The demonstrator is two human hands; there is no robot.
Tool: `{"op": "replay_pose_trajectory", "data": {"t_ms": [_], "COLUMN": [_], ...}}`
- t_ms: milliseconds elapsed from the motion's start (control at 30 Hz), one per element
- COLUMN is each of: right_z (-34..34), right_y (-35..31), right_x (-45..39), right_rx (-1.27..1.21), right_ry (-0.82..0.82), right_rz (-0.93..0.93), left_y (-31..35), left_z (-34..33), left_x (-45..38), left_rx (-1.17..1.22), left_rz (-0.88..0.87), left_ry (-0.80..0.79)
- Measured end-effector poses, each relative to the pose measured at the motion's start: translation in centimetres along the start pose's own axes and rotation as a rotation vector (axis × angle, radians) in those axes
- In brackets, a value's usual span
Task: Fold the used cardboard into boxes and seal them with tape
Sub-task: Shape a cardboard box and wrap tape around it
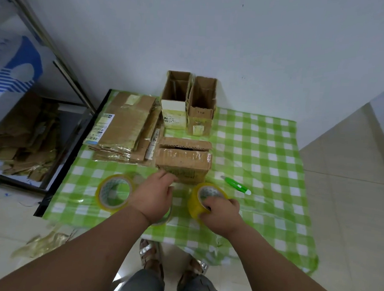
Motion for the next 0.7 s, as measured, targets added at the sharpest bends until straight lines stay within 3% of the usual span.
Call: {"op": "replay_pose_trajectory", "data": {"t_ms": [133,233,333,433,700], "right_z": [1.0,1.5,3.0,4.5,8.4], "right_y": [0.8,0.2,-1.2,-2.1,-5.1], "right_x": [0.1,0.5,0.9,1.1,0.2], "right_rx": [-0.432,-0.604,-0.687,-0.737,-0.742], "right_ry": [-0.025,-0.049,-0.059,-0.065,-0.051], "right_rz": [-0.134,-0.162,-0.141,-0.134,-0.034], "left_y": [-0.2,-0.8,-1.0,-1.4,-1.1], "left_z": [-2.0,-3.0,-2.8,-1.6,3.4], "left_x": [0.9,2.0,2.6,2.3,0.0], "left_rx": [0.202,0.510,0.696,0.763,0.721], "left_rz": [0.303,0.587,0.758,0.794,0.673], "left_ry": [-0.253,-0.335,-0.346,-0.264,-0.162]}}
Point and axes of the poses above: each hand's wrist, its own x-axis away from the middle knuckle, its own z-axis out of the back of the hand, y = z × x, the point moved 9 cm from there along -x, towards the middle knuckle, and after that the axes turned 12 degrees about y, right-handed, at the moved point
